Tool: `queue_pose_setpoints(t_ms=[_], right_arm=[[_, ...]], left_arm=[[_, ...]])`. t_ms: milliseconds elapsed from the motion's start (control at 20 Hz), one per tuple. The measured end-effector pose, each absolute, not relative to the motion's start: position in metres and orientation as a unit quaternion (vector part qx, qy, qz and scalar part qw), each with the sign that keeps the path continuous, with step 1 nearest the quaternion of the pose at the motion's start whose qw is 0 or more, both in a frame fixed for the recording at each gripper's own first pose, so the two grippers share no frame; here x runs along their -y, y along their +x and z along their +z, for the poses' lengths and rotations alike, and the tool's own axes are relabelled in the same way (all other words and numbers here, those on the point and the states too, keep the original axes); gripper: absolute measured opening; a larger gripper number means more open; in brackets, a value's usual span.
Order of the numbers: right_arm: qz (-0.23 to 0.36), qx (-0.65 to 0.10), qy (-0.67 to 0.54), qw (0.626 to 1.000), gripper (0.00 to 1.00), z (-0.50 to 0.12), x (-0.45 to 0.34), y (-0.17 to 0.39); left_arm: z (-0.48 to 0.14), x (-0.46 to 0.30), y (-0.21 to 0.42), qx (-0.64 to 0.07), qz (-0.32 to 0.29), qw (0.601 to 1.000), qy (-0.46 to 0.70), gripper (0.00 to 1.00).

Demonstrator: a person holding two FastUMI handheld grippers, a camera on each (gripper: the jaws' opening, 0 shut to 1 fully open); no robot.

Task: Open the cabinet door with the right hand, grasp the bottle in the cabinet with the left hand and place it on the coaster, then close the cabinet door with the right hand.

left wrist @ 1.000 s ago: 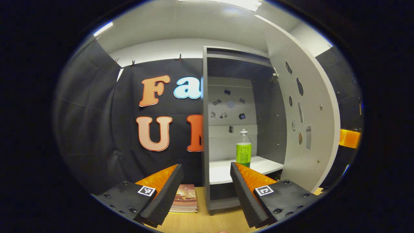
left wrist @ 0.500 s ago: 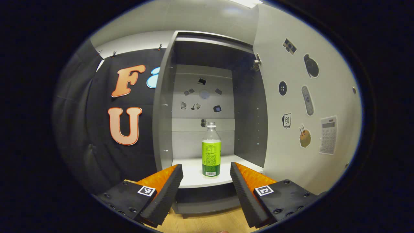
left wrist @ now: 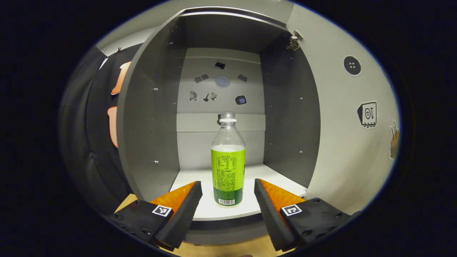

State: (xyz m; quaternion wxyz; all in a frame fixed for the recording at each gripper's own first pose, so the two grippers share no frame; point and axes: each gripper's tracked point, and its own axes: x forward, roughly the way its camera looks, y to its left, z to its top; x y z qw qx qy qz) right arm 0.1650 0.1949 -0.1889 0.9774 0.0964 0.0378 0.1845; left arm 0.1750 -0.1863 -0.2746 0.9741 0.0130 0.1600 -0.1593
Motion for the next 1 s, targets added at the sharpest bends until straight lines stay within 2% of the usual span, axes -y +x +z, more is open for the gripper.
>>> queue_pose_setpoints(t_ms=[100, 300, 700, 750, 800, 850, 1000], right_arm=[[0.185, -0.039, 0.101, 0.977, 0.22, -0.191, -0.194, 0.167], [0.175, -0.038, 0.097, 0.979, 0.22, -0.19, -0.191, 0.17], [0.151, -0.03, 0.107, 0.982, 0.22, -0.19, -0.183, 0.178], [0.143, -0.03, 0.105, 0.984, 0.22, -0.191, -0.18, 0.178], [0.136, -0.029, 0.106, 0.985, 0.22, -0.191, -0.176, 0.179], [0.129, -0.029, 0.107, 0.985, 0.22, -0.191, -0.174, 0.179], [0.109, -0.027, 0.119, 0.986, 0.22, -0.192, -0.167, 0.181]], left_arm=[[-0.282, 0.182, 0.192, -0.169, -0.149, 0.974, 0.006, 0.96], [-0.288, 0.181, 0.223, -0.154, -0.142, 0.978, 0.016, 0.96], [-0.327, 0.18, 0.253, -0.174, -0.122, 0.977, 0.026, 0.96], [-0.33, 0.181, 0.257, -0.177, -0.121, 0.976, 0.027, 0.95], [-0.33, 0.179, 0.256, -0.175, -0.115, 0.977, 0.029, 0.87], [-0.33, 0.179, 0.258, -0.174, -0.115, 0.977, 0.032, 0.84], [-0.33, 0.176, 0.256, -0.173, -0.109, 0.978, 0.033, 0.81]])
